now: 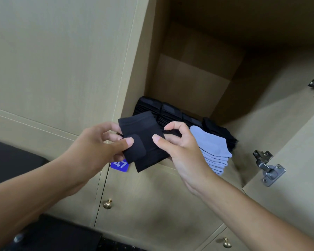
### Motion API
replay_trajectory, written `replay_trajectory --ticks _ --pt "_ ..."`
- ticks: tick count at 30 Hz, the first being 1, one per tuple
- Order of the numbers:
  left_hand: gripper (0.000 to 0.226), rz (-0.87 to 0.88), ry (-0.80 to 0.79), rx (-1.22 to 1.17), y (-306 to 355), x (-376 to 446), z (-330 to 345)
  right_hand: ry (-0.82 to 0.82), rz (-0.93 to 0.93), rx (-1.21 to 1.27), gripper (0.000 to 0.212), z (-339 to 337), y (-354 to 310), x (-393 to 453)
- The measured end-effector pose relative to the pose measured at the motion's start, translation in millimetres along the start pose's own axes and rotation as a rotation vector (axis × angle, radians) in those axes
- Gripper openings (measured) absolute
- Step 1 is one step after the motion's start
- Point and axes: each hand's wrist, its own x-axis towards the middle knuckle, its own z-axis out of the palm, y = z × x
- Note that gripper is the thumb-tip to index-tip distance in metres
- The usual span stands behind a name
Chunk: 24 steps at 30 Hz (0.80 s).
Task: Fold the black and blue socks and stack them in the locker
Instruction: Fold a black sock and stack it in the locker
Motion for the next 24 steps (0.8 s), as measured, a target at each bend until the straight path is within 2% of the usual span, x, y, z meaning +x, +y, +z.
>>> replay_trajectory --ticks 3,6,10,18,24 --pt "0.019 0.028 0.021 0.051 0.9 2.6 -0.8 -0.060 -0.073 -0.133 0.020 -4.7 0.3 1.3" --pt "0.019 0.038 0.055 0.081 0.8 5.7 -0.9 -0.140 -0.118 -0.306 0.023 -9.0 0.0 1.4" --pt "0.016 0.092 0.101 0.130 0.8 8.3 1.9 -0.209 -0.142 -0.352 0.025 -13.6 1.7 2.7" --pt "0.019 0.135 0.081 0.233 8.5 6.8 6.8 -0.054 -0.185 -0.413 0.020 -32.3 -0.9 15.8" --pt "0.018 0.245 0.033 0.373 2.8 4.0 13.3 0.096 -0.224 -0.509 0.028 -53.2 -12.3 28.6"
